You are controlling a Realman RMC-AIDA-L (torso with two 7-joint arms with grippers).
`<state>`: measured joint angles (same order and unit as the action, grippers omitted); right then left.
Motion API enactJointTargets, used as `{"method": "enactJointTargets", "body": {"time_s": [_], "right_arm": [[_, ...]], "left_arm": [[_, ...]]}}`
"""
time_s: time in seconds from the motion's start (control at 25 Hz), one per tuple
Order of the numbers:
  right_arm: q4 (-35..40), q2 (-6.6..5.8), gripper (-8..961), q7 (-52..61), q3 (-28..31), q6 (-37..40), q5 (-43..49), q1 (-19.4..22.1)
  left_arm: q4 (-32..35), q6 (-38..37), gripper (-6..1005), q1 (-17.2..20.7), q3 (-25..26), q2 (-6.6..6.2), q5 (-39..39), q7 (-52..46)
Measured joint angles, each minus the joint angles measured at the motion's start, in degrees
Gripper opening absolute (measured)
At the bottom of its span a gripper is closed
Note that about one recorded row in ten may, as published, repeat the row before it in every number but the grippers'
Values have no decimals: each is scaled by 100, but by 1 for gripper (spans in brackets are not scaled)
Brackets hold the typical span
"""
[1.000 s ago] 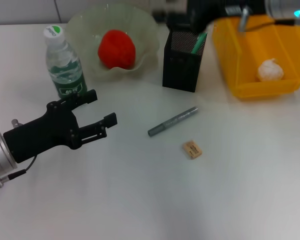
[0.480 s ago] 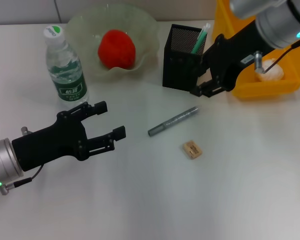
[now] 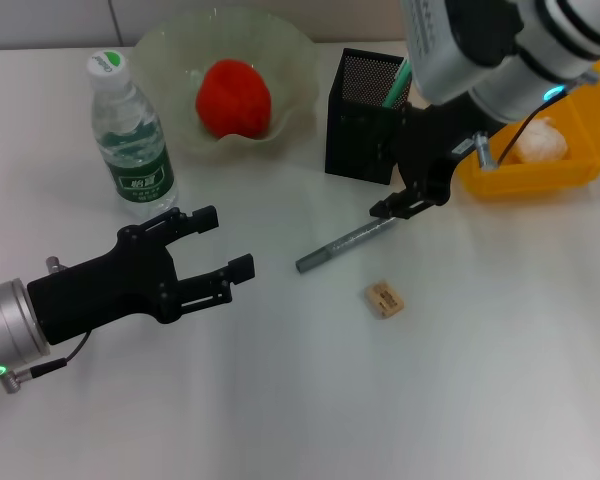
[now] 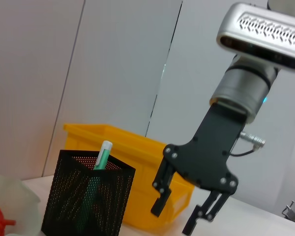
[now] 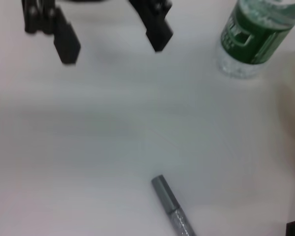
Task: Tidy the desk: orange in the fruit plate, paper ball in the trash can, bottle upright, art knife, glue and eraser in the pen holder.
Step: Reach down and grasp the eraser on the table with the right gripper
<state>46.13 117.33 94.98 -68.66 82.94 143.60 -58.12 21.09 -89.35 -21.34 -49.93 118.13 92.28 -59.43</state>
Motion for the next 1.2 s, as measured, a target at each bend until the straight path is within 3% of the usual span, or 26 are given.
{"method": "enactJointTargets", "body": {"time_s": [0.12,0.4,1.2], "right_arm": [[-529,48,453,-314,-142,-463,63,-100],[-998,153,451,-661,-330,-1015,93,-134],[-1429,180,445,-1106,-279,-1447,-61,-66]], "left_arm": [[-9,1,859,15,24,0,0,-14],[-17,45,859,16,36,5,0,-16],[-26,138,859,25,44,25,-40,-61]]}}
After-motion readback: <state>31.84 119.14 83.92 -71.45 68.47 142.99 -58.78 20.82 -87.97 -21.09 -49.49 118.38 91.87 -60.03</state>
